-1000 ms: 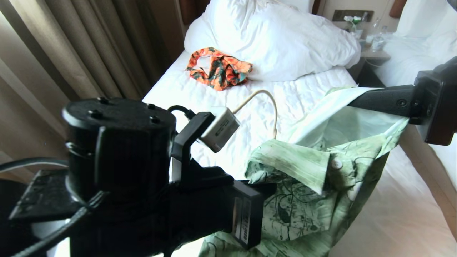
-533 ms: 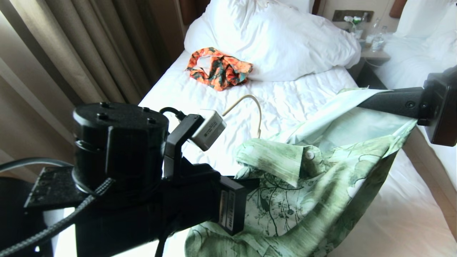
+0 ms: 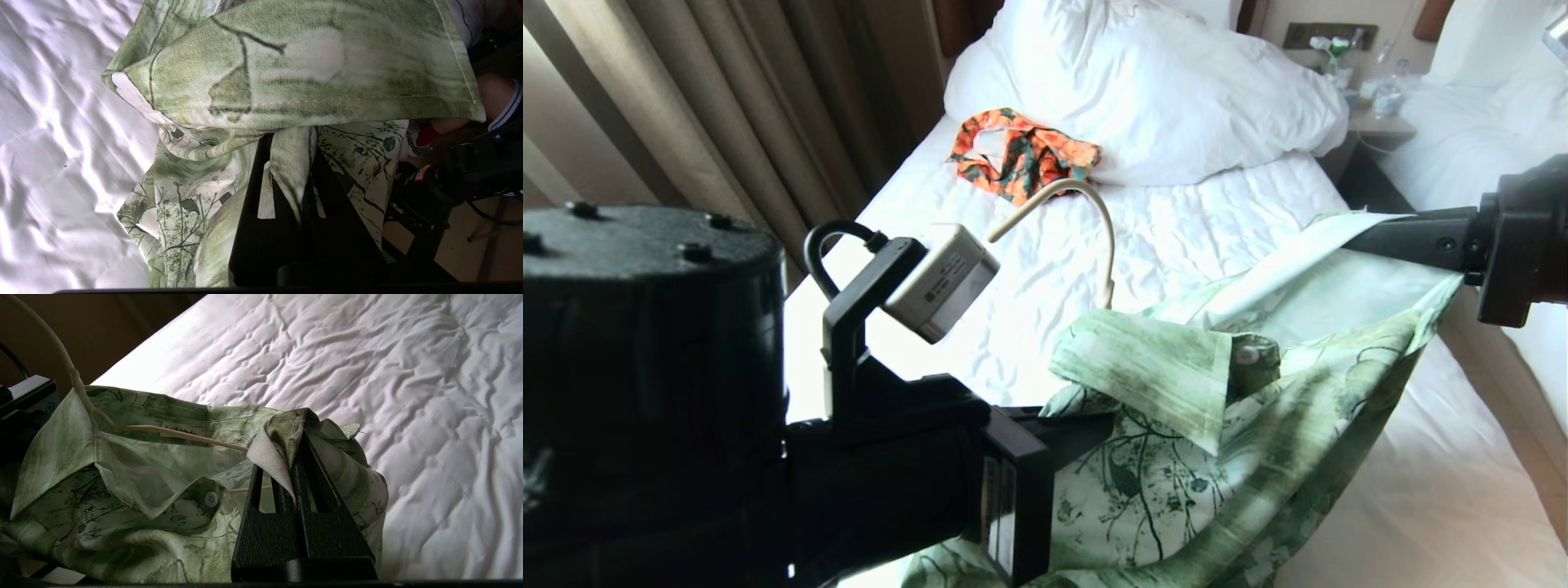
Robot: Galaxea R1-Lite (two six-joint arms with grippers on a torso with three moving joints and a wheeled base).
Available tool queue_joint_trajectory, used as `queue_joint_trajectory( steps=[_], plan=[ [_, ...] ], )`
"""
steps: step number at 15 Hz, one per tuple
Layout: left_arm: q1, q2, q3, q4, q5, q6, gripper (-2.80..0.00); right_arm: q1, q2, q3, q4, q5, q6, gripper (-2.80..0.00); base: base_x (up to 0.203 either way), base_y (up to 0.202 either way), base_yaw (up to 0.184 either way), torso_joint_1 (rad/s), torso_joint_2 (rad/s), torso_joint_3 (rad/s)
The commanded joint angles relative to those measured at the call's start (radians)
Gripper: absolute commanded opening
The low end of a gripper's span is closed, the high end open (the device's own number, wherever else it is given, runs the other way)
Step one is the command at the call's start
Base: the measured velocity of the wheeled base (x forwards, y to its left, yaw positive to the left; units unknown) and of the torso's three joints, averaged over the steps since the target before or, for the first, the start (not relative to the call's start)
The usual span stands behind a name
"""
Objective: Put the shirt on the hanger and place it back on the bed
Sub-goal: Hook the other side of the shirt onto the hanger
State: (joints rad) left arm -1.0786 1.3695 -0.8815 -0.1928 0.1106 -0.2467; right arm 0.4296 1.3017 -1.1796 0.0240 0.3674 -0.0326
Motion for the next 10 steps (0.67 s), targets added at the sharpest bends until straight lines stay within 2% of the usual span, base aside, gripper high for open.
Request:
queue_joint_trajectory(
  steps=[1,5,8,10],
  plan=[
    [-0.020,-0.023,-0.005,0.006,0.000,-0.003,-2.80,-0.016,0.025,-0.009,-0.004,0.002,-0.001,-2.80,0.000,0.000,0.000,0.000,0.00,0.000],
    [-0.039,-0.017,-0.042,0.005,-0.002,-0.003,-2.80,-0.026,0.056,-0.024,-0.004,0.004,-0.021,-2.80,0.000,0.000,0.000,0.000,0.00,0.000],
    [-0.071,0.054,-0.070,-0.001,-0.006,-0.005,-2.80,-0.022,0.085,-0.073,-0.002,0.008,-0.034,-2.80,0.000,0.000,0.000,0.000,0.00,0.000],
    [-0.075,0.108,-0.082,-0.011,-0.008,-0.010,-2.80,-0.021,0.088,-0.089,0.003,0.044,-0.038,-2.80,0.000,0.000,0.000,0.000,0.00,0.000]
  ],
)
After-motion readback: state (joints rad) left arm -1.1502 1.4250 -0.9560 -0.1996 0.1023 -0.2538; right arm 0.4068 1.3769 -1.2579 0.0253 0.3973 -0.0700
